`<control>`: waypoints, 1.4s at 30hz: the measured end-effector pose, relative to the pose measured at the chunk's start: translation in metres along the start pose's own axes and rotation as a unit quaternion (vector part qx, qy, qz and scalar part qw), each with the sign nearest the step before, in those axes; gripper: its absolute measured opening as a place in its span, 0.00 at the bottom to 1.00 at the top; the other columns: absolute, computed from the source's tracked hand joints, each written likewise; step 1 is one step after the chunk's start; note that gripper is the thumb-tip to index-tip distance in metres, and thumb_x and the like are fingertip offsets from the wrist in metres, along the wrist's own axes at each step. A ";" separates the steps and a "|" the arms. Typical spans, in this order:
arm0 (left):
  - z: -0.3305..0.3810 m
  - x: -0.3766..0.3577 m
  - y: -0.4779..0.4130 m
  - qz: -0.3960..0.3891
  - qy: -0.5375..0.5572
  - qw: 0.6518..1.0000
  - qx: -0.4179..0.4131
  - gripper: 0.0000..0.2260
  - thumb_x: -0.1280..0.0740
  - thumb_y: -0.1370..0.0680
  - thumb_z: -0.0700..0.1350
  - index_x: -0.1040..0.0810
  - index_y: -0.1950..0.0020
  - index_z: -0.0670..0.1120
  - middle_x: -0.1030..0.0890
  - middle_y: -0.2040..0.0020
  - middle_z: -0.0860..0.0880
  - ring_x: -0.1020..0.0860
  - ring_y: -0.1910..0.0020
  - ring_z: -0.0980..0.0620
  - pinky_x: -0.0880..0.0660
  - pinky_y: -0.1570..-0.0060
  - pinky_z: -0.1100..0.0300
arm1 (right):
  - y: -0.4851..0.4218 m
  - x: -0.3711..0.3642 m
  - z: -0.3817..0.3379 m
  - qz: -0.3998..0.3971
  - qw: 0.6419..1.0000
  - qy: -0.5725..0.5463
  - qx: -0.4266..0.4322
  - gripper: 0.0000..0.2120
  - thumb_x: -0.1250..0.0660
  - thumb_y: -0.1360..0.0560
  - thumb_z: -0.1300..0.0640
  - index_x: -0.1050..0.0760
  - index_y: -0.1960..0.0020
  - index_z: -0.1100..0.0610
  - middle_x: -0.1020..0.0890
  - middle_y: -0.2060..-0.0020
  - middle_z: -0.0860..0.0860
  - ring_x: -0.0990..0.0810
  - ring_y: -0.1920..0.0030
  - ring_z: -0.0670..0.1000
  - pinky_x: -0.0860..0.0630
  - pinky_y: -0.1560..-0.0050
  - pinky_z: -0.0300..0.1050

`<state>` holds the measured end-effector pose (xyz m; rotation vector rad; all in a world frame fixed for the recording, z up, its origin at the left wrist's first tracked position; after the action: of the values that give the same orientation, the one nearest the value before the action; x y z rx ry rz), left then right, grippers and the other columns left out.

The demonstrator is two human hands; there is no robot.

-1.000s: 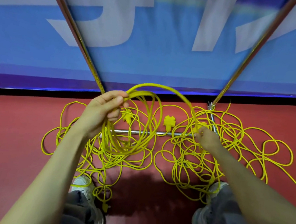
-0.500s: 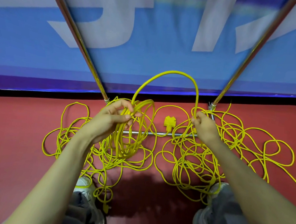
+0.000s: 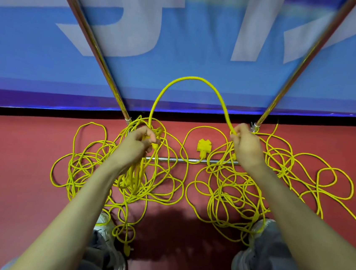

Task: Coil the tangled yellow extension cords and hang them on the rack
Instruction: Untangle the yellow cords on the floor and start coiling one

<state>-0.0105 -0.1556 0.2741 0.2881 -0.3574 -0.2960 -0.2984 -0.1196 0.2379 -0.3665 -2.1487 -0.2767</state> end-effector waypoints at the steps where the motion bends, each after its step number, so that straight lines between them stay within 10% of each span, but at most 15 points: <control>1: 0.000 -0.002 -0.001 0.013 -0.019 1.000 -0.006 0.14 0.44 0.19 0.32 0.26 0.58 0.47 0.24 0.63 0.48 0.31 0.71 0.57 0.35 0.71 0.64 | 0.002 -0.001 -0.006 -0.055 0.995 0.079 0.039 0.09 0.39 0.21 0.60 0.28 0.42 0.60 0.20 0.51 0.61 0.22 0.49 0.62 0.28 0.54 0.50; 5: 0.002 -0.005 -0.002 0.088 0.000 0.996 -0.013 0.13 0.44 0.18 0.32 0.25 0.55 0.46 0.28 0.68 0.52 0.32 0.77 0.63 0.35 0.74 0.69 | 0.021 -0.008 -0.026 -0.255 0.900 0.329 0.128 0.14 0.42 0.22 0.63 0.25 0.39 0.56 0.21 0.46 0.58 0.22 0.44 0.60 0.24 0.49 0.49; 10: 0.002 -0.009 0.000 0.063 0.033 0.997 -0.031 0.12 0.41 0.18 0.34 0.25 0.55 0.49 0.24 0.65 0.49 0.28 0.70 0.59 0.32 0.66 0.62 | 0.040 -0.013 -0.057 -0.362 0.842 0.278 0.286 0.17 0.44 0.23 0.63 0.26 0.36 0.56 0.24 0.45 0.58 0.26 0.41 0.57 0.28 0.44 0.47; 15: 0.009 -0.027 0.010 -0.053 0.067 0.996 -0.042 0.08 0.40 0.18 0.35 0.25 0.51 0.46 0.21 0.58 0.48 0.22 0.65 0.59 0.25 0.65 0.64 | 0.046 0.001 -0.084 -0.322 0.863 0.005 0.389 0.18 0.40 0.22 0.65 0.25 0.35 0.54 0.27 0.55 0.48 0.31 0.55 0.40 0.35 0.52 0.28; 20: 0.011 -0.035 0.014 -0.107 0.093 0.989 -0.029 0.09 0.42 0.18 0.35 0.24 0.51 0.46 0.22 0.67 0.52 0.25 0.70 0.57 0.26 0.67 0.65 | 0.041 0.005 -0.081 -0.202 0.917 -0.243 0.243 0.14 0.28 0.28 0.59 0.33 0.54 0.48 0.20 0.59 0.45 0.19 0.60 0.43 0.22 0.54 0.48; 25: 0.021 -0.034 0.016 -0.131 0.249 0.960 -0.009 0.06 0.42 0.20 0.35 0.26 0.51 0.42 0.28 0.71 0.51 0.31 0.74 0.57 0.31 0.71 0.66 | 0.034 -0.017 -0.060 -0.195 0.962 -0.127 0.139 0.20 0.37 0.29 0.34 0.31 0.55 0.51 0.20 0.65 0.49 0.21 0.63 0.52 0.25 0.58 0.50; 29: 0.028 -0.015 0.011 -0.089 0.362 0.928 -0.014 0.07 0.43 0.21 0.34 0.27 0.52 0.41 0.26 0.61 0.44 0.31 0.75 0.57 0.32 0.73 0.66 | 0.028 -0.026 -0.028 -0.300 0.929 -0.206 0.059 0.09 0.33 0.24 0.52 0.31 0.56 0.54 0.19 0.65 0.51 0.23 0.61 0.50 0.28 0.55 0.47; 32: 0.026 -0.004 0.009 -0.075 0.367 0.927 -0.010 0.08 0.43 0.20 0.33 0.27 0.53 0.42 0.23 0.62 0.45 0.30 0.74 0.56 0.31 0.73 0.65 | 0.017 -0.009 -0.022 -0.213 0.919 -0.332 0.021 0.10 0.29 0.28 0.64 0.30 0.58 0.55 0.19 0.71 0.50 0.21 0.68 0.47 0.25 0.60 0.40; 42: 0.026 -0.030 0.024 -0.185 0.195 0.963 0.031 0.07 0.44 0.18 0.34 0.28 0.51 0.42 0.20 0.66 0.42 0.19 0.71 0.50 0.21 0.71 0.60 | 0.038 0.010 -0.087 -0.153 0.919 -0.207 0.297 0.07 0.24 0.33 0.56 0.19 0.59 0.57 0.22 0.65 0.45 0.26 0.64 0.40 0.33 0.62 0.30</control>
<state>-0.0422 -0.1296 0.2963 0.4667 0.0817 -0.5848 -0.2240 -0.1117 0.2973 0.2933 -2.5701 0.3170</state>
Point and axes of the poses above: each hand's wrist, its own y-axis away from the middle knuckle, its own x-axis out of the back of the hand, z = x × y, the point moved 1 cm from there along -y, towards the middle knuckle
